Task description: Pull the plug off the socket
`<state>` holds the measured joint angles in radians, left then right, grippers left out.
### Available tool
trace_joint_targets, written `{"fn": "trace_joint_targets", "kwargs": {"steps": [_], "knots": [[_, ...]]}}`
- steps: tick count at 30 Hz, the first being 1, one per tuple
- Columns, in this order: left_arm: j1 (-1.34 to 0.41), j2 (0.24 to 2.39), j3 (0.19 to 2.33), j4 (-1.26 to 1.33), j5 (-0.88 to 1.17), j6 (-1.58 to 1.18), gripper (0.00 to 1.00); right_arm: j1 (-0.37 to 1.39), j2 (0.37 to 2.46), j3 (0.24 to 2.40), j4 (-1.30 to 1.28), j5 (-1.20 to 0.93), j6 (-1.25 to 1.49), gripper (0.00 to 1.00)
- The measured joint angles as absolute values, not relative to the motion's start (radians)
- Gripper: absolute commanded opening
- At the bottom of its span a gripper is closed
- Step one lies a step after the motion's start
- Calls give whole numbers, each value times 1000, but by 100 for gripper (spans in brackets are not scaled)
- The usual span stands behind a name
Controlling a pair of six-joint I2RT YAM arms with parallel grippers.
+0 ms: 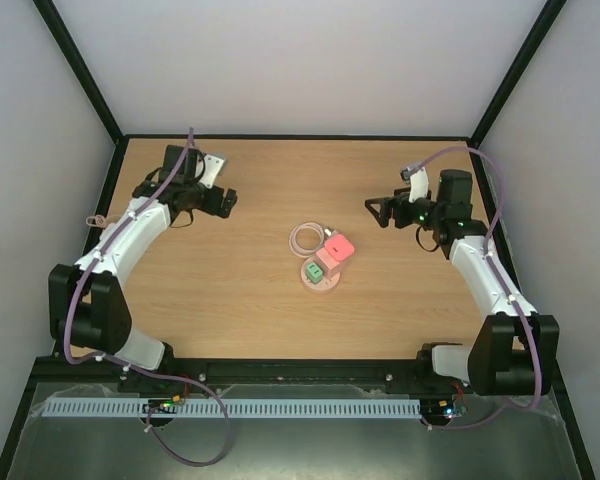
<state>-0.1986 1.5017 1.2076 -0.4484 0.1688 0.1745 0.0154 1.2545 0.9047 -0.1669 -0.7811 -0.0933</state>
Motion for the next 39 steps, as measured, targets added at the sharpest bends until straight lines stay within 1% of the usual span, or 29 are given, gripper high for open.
{"fn": "trace_joint_targets", "kwargs": {"steps": [6, 10, 18, 25, 31, 39], "knots": [[-160, 1501, 1204, -422, 140, 174, 99, 16, 1258, 886, -167, -810, -96, 98], [-86, 1493, 1204, -426, 155, 203, 99, 19, 1257, 870, -144, -813, -77, 98], [214, 1431, 1204, -467, 273, 300, 99, 28, 1239, 822, -99, -833, -67, 98], [472, 1406, 1203, -521, 389, 407, 100, 32, 1326, 870, -105, -908, -78, 98], [632, 1402, 1144, -565, 470, 493, 100, 35, 1352, 889, -112, -928, -85, 98], [741, 1391, 1044, -584, 489, 609, 99, 39, 1363, 890, -124, -943, -91, 98]]}}
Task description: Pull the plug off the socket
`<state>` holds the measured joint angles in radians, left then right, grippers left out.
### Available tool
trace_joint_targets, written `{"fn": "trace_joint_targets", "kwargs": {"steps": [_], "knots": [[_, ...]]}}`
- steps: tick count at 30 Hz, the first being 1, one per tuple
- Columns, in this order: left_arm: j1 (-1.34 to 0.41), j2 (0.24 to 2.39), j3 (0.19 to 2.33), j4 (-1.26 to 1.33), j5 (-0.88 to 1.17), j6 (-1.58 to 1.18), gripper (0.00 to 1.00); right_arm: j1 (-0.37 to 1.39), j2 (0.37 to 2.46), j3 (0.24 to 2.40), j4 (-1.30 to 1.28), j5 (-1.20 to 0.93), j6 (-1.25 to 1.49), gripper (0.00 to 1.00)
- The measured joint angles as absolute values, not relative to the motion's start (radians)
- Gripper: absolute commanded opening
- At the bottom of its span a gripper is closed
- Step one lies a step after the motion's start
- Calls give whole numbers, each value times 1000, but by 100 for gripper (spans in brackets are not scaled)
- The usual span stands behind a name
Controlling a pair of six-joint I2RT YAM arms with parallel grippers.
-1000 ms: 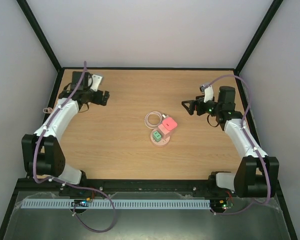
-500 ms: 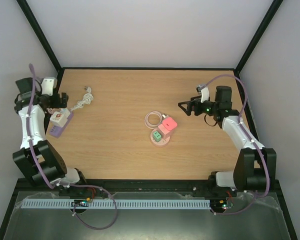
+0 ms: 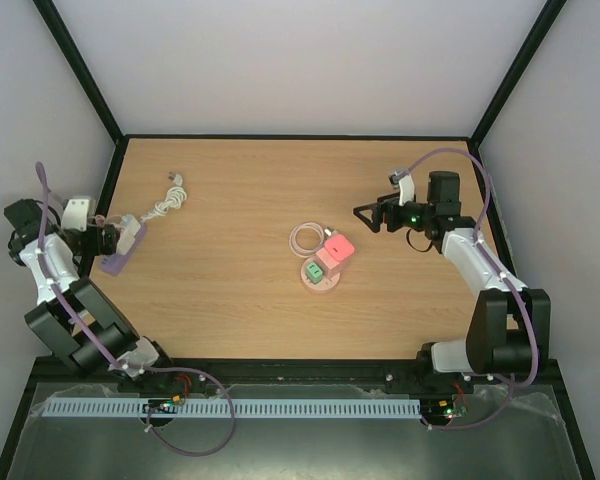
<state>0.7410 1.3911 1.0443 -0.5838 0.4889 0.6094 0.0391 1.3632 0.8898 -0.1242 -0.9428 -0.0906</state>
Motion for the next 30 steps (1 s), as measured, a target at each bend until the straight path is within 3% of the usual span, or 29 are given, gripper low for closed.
{"fn": "trace_joint_targets", "kwargs": {"steps": [7, 17, 30], "knots": [[751, 1384, 980, -581, 463, 701, 99, 43, 1375, 891, -131, -949, -95, 98], [745, 1519, 1010, -569, 479, 752, 90, 46, 1375, 891, -140, -949, -109, 98], [666, 1569, 1012, -486, 466, 730, 68, 46, 1375, 891, -154, -950, -126, 98]]}}
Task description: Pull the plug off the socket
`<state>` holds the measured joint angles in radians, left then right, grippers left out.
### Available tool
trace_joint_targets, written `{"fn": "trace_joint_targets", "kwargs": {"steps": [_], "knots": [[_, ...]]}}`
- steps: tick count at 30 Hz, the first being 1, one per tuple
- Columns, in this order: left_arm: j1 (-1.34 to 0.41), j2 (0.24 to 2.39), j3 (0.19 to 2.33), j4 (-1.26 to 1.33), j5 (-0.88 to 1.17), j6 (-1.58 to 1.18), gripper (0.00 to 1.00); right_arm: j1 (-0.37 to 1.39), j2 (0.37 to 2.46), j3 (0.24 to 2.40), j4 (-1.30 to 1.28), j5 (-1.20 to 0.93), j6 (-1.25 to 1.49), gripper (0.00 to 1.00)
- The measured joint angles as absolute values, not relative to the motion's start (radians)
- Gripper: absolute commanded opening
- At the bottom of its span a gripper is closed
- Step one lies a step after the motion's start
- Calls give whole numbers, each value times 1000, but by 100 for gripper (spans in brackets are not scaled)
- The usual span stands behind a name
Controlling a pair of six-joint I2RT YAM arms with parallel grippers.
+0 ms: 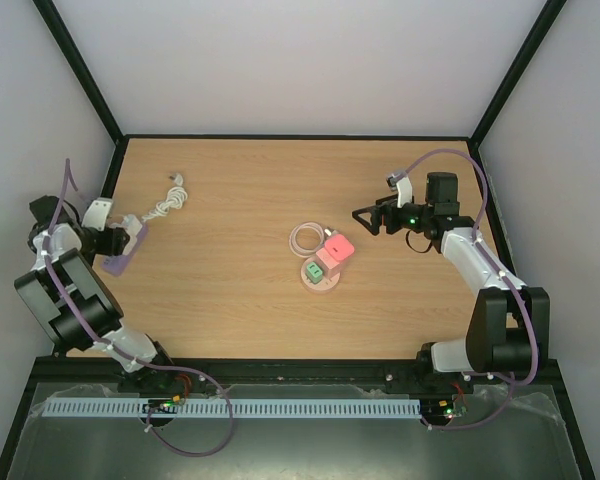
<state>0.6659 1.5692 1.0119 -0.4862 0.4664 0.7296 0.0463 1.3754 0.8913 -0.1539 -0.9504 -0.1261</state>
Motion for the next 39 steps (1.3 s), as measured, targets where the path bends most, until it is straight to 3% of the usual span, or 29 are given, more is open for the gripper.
{"fn": "trace_joint_targets", "kwargs": {"steps": [7, 17, 39], "knots": [[627, 1573, 1008, -448, 448, 717, 58, 46, 1375, 891, -156, -950, -131, 98], [551, 1567, 998, -450, 460, 728, 52, 46, 1375, 891, -156, -952, -131, 98], [127, 1550, 970, -466, 514, 761, 51, 46, 1359, 891, -169, -952, -155, 98]]}}
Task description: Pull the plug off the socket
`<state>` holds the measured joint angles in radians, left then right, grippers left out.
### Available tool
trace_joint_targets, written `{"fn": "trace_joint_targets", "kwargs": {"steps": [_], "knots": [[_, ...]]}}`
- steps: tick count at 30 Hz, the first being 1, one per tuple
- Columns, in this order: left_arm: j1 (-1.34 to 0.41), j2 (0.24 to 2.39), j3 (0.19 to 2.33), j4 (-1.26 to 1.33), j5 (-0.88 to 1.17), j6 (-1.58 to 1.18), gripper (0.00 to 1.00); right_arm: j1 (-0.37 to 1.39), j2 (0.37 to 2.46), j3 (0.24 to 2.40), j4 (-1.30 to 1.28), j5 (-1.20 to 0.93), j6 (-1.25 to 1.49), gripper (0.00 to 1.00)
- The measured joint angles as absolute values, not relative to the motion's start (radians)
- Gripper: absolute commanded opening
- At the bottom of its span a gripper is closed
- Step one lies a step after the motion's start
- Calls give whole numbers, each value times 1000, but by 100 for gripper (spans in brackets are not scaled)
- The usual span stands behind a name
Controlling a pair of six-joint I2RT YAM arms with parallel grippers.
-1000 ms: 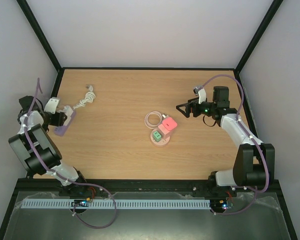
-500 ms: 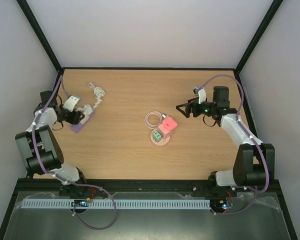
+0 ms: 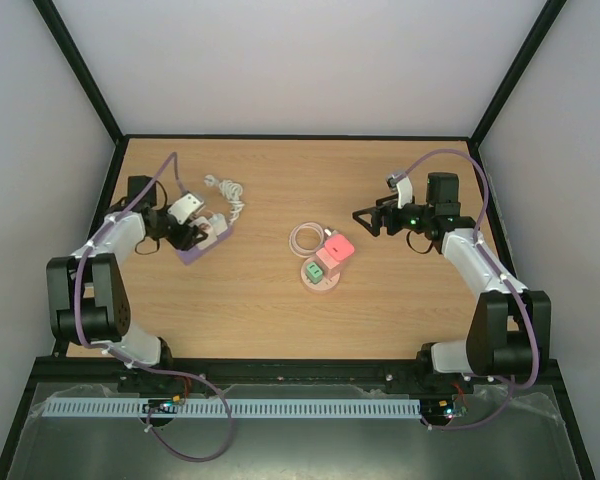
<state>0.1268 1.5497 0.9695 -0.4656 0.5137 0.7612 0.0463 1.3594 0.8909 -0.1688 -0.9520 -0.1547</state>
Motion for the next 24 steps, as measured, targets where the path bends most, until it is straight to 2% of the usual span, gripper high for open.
{"fn": "trace_joint_targets", "kwargs": {"steps": [16, 24], "knots": [[-57, 1551, 960, -540, 618, 968, 50, 59, 1344, 883, -176, -981, -181, 98], [-59, 1550, 953, -616, 677, 1135, 53, 196, 1343, 886, -212, -954, -251, 98]]}}
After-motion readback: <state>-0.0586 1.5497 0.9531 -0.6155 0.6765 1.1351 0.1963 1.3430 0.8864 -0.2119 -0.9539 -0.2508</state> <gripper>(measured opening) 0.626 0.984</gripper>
